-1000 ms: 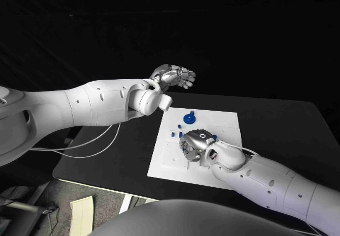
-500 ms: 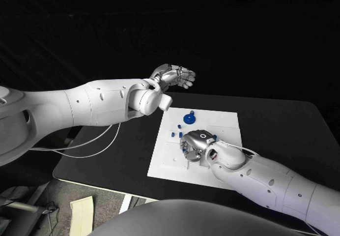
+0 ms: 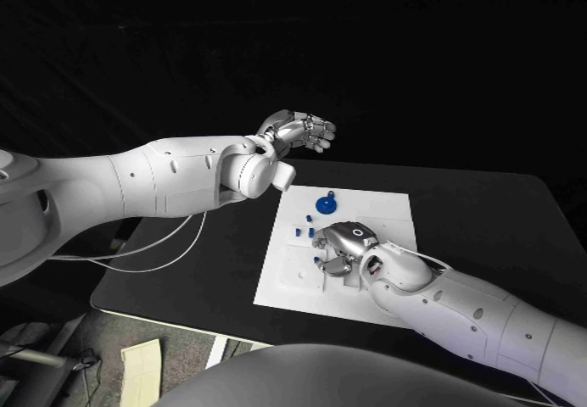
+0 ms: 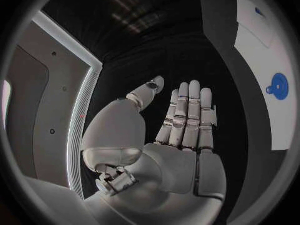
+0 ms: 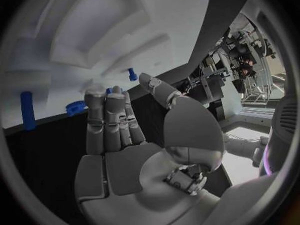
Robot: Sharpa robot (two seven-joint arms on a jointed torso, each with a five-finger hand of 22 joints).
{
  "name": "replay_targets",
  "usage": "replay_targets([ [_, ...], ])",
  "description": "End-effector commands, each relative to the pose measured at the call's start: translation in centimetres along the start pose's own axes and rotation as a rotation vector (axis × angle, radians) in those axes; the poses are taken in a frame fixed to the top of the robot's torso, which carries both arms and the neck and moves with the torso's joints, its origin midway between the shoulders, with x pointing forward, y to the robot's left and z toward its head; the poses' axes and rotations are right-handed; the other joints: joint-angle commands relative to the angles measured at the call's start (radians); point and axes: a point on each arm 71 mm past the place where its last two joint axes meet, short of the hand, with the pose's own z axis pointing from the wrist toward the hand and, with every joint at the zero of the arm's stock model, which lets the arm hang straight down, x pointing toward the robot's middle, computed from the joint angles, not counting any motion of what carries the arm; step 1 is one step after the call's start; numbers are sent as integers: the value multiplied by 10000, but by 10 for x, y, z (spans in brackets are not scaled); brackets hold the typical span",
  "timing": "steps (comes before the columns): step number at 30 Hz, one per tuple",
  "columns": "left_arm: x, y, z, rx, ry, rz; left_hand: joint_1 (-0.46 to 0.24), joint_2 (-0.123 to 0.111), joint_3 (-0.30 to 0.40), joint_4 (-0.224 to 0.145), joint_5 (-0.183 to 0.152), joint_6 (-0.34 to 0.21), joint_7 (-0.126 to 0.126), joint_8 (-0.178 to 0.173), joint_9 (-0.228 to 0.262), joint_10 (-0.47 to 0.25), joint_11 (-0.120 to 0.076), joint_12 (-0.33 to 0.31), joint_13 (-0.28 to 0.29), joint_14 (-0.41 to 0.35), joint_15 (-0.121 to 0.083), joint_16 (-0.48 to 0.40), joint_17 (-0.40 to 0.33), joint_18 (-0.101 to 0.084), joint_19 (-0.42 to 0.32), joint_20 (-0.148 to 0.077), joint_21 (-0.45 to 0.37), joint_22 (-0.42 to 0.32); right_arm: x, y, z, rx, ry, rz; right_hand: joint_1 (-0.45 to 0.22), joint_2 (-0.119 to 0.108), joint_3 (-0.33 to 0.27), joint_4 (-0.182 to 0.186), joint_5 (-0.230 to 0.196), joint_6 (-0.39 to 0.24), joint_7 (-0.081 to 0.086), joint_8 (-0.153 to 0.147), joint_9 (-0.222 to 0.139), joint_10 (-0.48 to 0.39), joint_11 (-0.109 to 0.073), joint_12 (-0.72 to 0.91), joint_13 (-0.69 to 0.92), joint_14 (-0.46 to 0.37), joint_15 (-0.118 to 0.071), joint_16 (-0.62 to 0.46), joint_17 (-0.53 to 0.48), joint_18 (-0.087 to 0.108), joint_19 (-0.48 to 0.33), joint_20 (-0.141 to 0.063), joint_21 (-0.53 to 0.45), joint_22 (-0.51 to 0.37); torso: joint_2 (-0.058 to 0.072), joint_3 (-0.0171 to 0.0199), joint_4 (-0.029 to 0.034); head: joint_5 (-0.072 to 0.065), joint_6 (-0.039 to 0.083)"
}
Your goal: Assemble the parts on the task board
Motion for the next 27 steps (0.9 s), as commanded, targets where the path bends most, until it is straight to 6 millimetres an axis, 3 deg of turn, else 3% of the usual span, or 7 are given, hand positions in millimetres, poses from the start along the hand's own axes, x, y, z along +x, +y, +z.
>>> replay_targets([
  [1, -2, -2, 0, 121, -64, -32, -42, 16, -60, 24, 56, -86, 2, 52, -11, -43, -15, 50, -12, 77, -6, -57, 13, 95, -7, 31, -47, 16, -9, 3, -5, -49, -577, 291, 58, -79, -412, 10, 541, -54, -18, 30, 42, -57, 28, -35, -80, -36, 67, 69, -44, 977, 76, -136, -72, -27, -8, 9, -21, -20, 1],
  [10, -4, -2, -1, 130, -97, -24, -34, 13, -57, 22, 60, -113, 11, 46, -24, -47, -12, 49, -21, 82, -6, -77, 33, 98, -3, 30, -53, 18, -56, -8, -19, 20, -1206, 447, 215, -108, -676, 34, 658, -19, -43, 108, 75, 57, -23, 36, -146, -27, 19, 135, -112, 977, 121, -123, -107, -46, -18, 4, -45, -97, 54],
  [14, -7, -2, -2, 133, -147, -9, -33, 14, -56, 22, 61, -114, 11, 47, -25, -47, -12, 49, -22, 82, -6, -80, 36, 98, -2, 30, -54, 18, -77, -37, -27, 1039, -809, 1440, 279, -24, -746, 50, 425, 68, -83, 173, 96, 214, -83, 120, -147, -4, -40, 176, -141, 977, 165, -118, -104, -47, -23, 5, -54, -165, 111],
  [18, -9, -2, -2, 143, -184, 2, -32, 12, -56, 22, 61, -114, 12, 48, -26, -46, -12, 49, -23, 84, -6, -84, 40, 98, -1, 30, -55, 19, -96, -68, -40, 1678, -802, 763, 324, 102, -830, 2, 497, 102, -85, 199, 96, 556, -210, 311, -71, 52, -163, 273, -142, 977, 223, -144, -50, -6, -22, 11, -75, -199, 117],
  [22, -10, -2, -3, 152, -207, 10, -30, 8, -57, 20, 61, -114, 12, 51, -28, -44, -13, 50, -25, 85, -6, -89, 45, 99, 0, 30, -56, 19, -104, -83, -46, 1914, -606, 47, 362, 59, -865, -5, 489, 117, -92, 209, 93, 501, -203, 279, -88, 55, -159, 309, -145, 977, 243, -165, -28, 14, -29, 13, -104, -249, 113],
  [27, -10, -2, -2, 159, -193, 5, -29, 6, -57, 19, 61, -114, 12, 53, -29, -44, -13, 51, -26, 87, -6, -93, 50, 99, 0, 30, -57, 20, -103, -88, -48, 1995, -258, -415, 322, -160, -949, 58, 238, 71, -128, 189, 71, 177, -88, 91, -194, 31, -48, 349, -172, 977, 235, -157, -34, 27, -23, 33, -92, -275, 153],
])
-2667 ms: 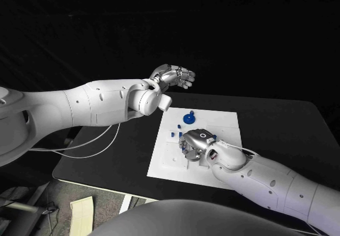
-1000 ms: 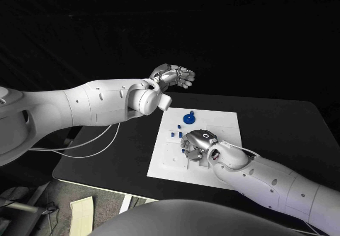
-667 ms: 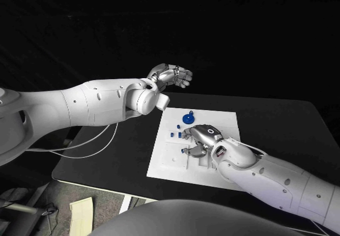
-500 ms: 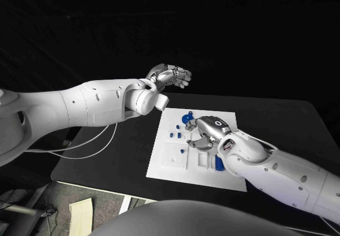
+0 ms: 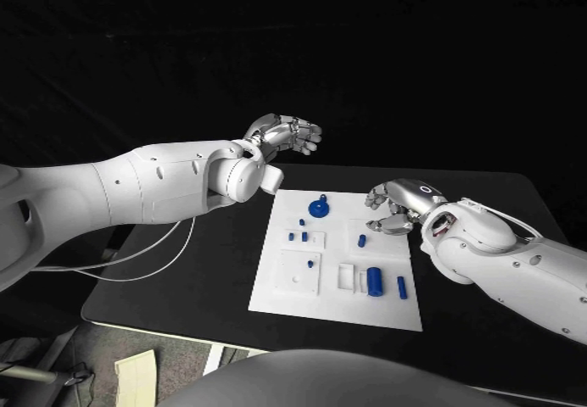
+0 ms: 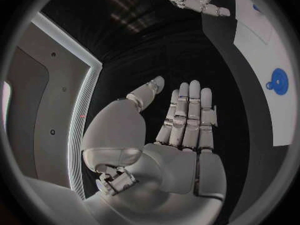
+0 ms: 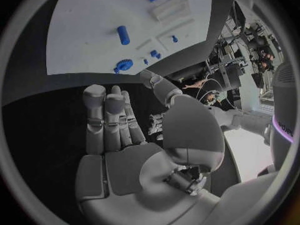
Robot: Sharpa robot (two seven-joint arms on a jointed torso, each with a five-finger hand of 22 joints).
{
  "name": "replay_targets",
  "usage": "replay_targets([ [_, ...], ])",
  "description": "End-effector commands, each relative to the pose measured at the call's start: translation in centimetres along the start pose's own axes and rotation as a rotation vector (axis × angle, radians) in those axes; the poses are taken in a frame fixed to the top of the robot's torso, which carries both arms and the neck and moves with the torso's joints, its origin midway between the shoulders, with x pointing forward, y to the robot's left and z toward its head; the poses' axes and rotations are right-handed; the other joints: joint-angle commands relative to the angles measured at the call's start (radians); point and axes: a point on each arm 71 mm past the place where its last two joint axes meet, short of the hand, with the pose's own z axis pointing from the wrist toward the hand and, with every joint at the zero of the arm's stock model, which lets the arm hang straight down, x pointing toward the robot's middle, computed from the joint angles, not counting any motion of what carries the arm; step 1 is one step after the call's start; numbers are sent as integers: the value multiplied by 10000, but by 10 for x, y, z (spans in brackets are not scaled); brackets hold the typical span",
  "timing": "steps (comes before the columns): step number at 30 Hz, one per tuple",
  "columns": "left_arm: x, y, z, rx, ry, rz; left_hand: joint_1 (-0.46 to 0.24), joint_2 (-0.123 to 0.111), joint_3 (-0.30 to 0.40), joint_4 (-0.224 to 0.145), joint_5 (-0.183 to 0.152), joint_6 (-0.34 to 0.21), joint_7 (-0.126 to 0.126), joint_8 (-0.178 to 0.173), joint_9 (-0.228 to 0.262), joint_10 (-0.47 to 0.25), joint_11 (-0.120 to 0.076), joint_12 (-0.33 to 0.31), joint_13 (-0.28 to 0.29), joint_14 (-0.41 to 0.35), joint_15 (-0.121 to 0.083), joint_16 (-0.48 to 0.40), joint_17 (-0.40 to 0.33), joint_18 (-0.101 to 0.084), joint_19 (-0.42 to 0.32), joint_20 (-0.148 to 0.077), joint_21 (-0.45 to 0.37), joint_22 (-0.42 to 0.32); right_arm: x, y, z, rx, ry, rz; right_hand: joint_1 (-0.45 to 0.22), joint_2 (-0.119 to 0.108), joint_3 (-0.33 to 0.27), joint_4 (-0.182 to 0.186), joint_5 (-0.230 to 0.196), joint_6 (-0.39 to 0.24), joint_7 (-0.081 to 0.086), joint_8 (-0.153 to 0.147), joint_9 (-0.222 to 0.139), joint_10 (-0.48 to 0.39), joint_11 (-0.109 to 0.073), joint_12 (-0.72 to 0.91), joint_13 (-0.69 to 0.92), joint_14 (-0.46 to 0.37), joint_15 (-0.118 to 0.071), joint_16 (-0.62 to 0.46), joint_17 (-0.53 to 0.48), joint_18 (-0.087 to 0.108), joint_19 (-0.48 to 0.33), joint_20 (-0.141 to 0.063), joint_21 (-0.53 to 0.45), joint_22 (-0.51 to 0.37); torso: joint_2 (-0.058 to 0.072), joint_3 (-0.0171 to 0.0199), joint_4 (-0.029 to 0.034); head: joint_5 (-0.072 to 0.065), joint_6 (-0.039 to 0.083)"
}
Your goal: Assemble the parts on the task board
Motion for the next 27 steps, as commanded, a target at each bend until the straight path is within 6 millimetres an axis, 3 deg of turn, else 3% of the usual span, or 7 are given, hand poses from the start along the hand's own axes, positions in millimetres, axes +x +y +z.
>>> replay_targets([
  [1, 0, -2, 1, 169, -3, -48, -28, 5, -57, 19, 61, -79, -25, 54, -11, -44, -14, 51, -9, 87, -6, -55, 15, 156, 1, 30, -57, 13, 6, -1, 0, 34, 724, -591, -70, -177, -73, 33, -156, -45, -50, 37, -25, -228, 45, -108, -75, -38, 118, 76, -23, 1080, 130, -67, 24, 24, 2, 25, 3, -21, 18],
  [10, 0, -2, 1, 176, -1, -48, -27, 4, -57, 19, 60, -79, -25, 58, -14, -42, -14, 52, -12, 89, -6, -63, 24, 156, 2, 30, -60, 14, 11, -2, 5, 64, 1104, -1006, -64, -350, -174, 125, -920, -273, -155, -31, -60, -464, 142, -200, -239, -128, 215, 121, -110, 1080, 64, -33, -57, 15, 4, -7, 13, -71, 63],
  [27, 2, -2, 2, 181, 23, -53, -28, 9, -57, 25, 59, -80, -24, 65, -19, -39, -14, 54, -17, 94, -6, -79, 41, 155, 5, 31, -64, 16, 40, 5, 12, -87, 1828, -1453, 424, 9, 247, 70, -1688, -91, -209, 114, -32, 80, -48, 212, -199, -114, 34, 162, -265, 1080, 52, 37, -76, 62, 16, -12, 33, -74, 2],
])
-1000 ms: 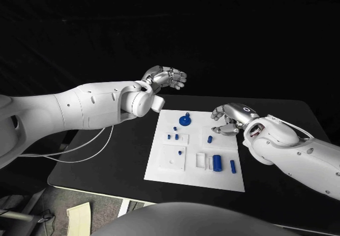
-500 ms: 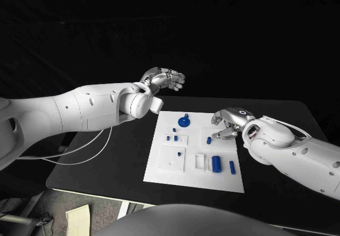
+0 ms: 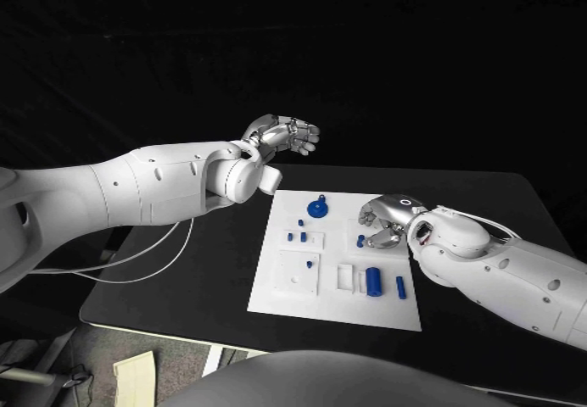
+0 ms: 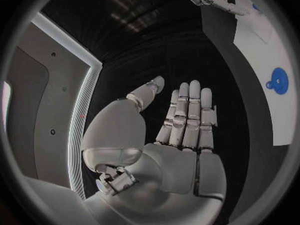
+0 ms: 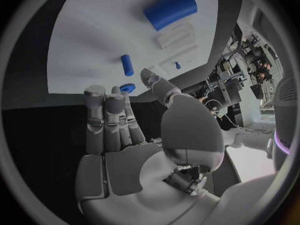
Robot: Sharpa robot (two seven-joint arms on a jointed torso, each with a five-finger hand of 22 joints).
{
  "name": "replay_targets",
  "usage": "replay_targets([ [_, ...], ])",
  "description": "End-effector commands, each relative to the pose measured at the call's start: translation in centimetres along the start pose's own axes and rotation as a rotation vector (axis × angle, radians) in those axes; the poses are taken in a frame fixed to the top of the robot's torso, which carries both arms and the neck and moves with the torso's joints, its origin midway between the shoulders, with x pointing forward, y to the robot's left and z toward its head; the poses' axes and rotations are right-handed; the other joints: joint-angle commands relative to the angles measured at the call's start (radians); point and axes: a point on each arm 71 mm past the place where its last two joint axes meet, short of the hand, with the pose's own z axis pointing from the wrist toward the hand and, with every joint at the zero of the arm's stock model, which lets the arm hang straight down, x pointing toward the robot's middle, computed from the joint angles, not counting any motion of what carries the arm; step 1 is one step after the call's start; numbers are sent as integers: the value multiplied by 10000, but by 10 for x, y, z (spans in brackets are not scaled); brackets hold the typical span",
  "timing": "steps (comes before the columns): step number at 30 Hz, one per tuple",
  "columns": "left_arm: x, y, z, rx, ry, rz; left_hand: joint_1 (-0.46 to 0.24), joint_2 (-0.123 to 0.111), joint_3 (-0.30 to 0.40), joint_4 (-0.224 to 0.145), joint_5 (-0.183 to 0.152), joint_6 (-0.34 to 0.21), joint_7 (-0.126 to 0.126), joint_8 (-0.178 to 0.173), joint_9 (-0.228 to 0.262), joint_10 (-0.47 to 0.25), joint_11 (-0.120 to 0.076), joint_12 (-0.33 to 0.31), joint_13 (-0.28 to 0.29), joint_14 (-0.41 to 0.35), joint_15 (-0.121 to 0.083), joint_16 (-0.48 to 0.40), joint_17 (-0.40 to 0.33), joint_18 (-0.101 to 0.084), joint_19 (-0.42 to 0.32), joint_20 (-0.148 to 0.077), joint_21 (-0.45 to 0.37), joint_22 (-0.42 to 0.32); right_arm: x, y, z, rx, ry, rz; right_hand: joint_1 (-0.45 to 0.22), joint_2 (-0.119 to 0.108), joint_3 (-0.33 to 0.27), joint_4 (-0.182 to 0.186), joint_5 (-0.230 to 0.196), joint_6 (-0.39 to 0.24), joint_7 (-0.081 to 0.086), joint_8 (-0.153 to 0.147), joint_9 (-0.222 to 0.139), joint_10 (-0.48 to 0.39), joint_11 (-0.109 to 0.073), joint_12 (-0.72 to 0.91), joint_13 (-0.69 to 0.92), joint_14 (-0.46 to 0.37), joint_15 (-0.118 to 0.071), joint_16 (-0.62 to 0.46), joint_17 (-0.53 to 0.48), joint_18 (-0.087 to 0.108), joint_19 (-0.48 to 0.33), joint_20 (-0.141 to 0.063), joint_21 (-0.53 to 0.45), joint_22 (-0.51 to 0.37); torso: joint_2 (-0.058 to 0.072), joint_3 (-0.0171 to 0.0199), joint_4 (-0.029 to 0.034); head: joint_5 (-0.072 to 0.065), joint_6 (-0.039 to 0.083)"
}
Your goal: Assemble the parts on the task board
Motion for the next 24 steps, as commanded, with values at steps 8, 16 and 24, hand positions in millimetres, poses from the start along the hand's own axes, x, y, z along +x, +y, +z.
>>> replay_targets([
  [8, 2, -2, 1, 164, 40, -62, -28, 11, -57, 26, 59, -46, 10, 68, -13, -39, -14, 54, -14, 96, -6, -47, 18, 176, 6, 31, -66, 10, 19, 4, 5, -65, 547, -408, 399, 196, 1029, 150, -1031, 439, -14, 189, -7, 330, -84, 401, 27, 20, -156, 68, -133, 1085, 81, 96, -30, 94, 0, -2, -2, 46, -55],
  [16, 2, -2, 1, 162, 39, -60, -33, 16, -59, 33, 59, -47, 10, 72, -16, -38, -14, 54, -17, 99, -5, -56, 27, 175, 8, 32, -69, 11, 28, 6, 7, -130, 630, -383, 370, 349, 1782, 436, -1125, 719, -83, 313, 26, 605, -197, 662, 83, 27, -264, 114, -170, 1085, 116, 87, 13, 133, -4, 8, -13, 73, -85],
  [24, 2, -2, 2, 160, 49, -62, -41, 21, -61, 41, 59, -48, 10, 76, -20, -39, -13, 54, -21, 102, -5, -66, 38, 174, 10, 32, -71, 12, 31, 9, 9, -179, 593, -359, 315, 556, 2129, 502, -1128, 962, -119, 443, 88, 882, -315, 896, 197, 23, -378, 139, -189, 1085, 115, 69, 55, 161, -4, 4, -9, 83, -97],
])
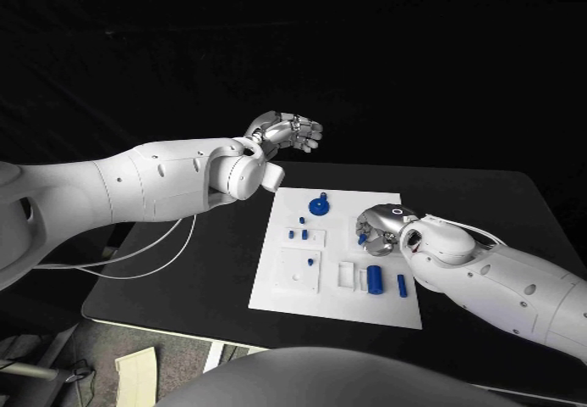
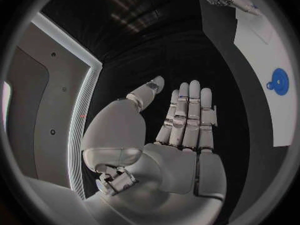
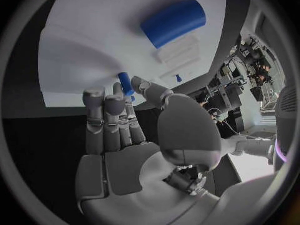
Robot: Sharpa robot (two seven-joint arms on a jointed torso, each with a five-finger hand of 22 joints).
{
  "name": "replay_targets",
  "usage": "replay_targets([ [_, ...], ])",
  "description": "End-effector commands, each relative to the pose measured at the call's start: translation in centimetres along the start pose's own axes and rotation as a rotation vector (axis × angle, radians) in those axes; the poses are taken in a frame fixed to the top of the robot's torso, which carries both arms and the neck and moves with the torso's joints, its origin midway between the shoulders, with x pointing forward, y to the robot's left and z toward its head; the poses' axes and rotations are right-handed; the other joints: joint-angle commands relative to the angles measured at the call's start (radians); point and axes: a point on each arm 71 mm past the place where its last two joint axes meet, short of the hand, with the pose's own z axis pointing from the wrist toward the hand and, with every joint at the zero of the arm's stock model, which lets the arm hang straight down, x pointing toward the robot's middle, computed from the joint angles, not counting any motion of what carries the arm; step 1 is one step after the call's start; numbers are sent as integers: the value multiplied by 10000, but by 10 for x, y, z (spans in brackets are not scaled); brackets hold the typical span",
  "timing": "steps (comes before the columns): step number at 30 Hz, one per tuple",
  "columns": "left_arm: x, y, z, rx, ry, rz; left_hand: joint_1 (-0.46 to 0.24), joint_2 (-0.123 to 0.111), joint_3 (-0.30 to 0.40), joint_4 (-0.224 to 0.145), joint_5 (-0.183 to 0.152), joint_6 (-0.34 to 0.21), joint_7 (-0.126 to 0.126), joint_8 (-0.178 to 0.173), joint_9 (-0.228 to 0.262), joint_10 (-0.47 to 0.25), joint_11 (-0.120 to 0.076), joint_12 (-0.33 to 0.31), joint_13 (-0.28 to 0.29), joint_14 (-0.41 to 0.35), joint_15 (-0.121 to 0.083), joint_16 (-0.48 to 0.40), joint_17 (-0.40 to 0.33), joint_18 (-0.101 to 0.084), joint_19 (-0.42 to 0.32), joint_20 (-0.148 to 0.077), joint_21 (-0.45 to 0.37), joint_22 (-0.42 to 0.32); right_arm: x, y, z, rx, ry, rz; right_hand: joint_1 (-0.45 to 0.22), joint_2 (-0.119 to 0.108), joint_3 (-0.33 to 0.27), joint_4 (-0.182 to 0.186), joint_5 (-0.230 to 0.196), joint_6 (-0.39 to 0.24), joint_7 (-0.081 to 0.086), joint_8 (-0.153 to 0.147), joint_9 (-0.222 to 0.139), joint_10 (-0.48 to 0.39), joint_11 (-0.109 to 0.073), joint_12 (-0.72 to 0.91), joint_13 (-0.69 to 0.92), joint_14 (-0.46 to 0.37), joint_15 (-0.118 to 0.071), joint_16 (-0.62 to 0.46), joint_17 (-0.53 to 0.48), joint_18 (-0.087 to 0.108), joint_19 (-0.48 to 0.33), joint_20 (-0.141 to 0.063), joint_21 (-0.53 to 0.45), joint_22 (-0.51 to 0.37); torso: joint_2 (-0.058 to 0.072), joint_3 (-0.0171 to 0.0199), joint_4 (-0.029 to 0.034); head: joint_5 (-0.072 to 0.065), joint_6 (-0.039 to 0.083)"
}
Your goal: Assemble the parts on the task board
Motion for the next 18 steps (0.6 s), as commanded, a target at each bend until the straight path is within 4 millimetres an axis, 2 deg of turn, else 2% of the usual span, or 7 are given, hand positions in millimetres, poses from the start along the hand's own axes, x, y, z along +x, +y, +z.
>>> replay_targets([
  [1, 1, -2, 1, 153, 34, -61, -42, 22, -38, 18, 58, -49, 11, 37, -13, -39, -13, 54, -14, 66, 31, -68, 20, 86, 10, 33, -33, 14, 3, 3, 0, -192, 51, -125, -26, 95, 108, 3, -56, 73, -17, 51, -4, 83, -13, 40, 24, 2, -70, 38, -13, 1085, 22, -19, 57, 165, -1, -1, 0, 5, -9],
  [14, 1, -2, 1, 146, 45, -63, -47, 25, -40, 24, 59, -52, 11, 41, -17, -40, -12, 54, -19, 69, 31, -80, 33, 86, 11, 33, -37, 16, 5, 7, 2, -219, -127, -136, -134, 117, 239, 5, -56, 166, -55, 95, 23, 149, -57, 136, 84, 6, -113, 65, -18, 1085, 38, -54, 101, 178, -5, 3, -10, 18, -51],
  [18, 2, -2, 1, 145, 45, -63, -48, 25, -41, 25, 59, -53, 11, 42, -19, -40, -12, 54, -20, 69, 31, -84, 37, 86, 12, 33, -38, 16, 3, 7, 1, -229, -384, -125, -126, 278, 410, -12, -54, 377, -142, 204, 77, 330, -141, 283, 166, -6, -197, 86, -14, 1085, 32, -115, 135, 189, -8, -4, -10, 19, -50],
])
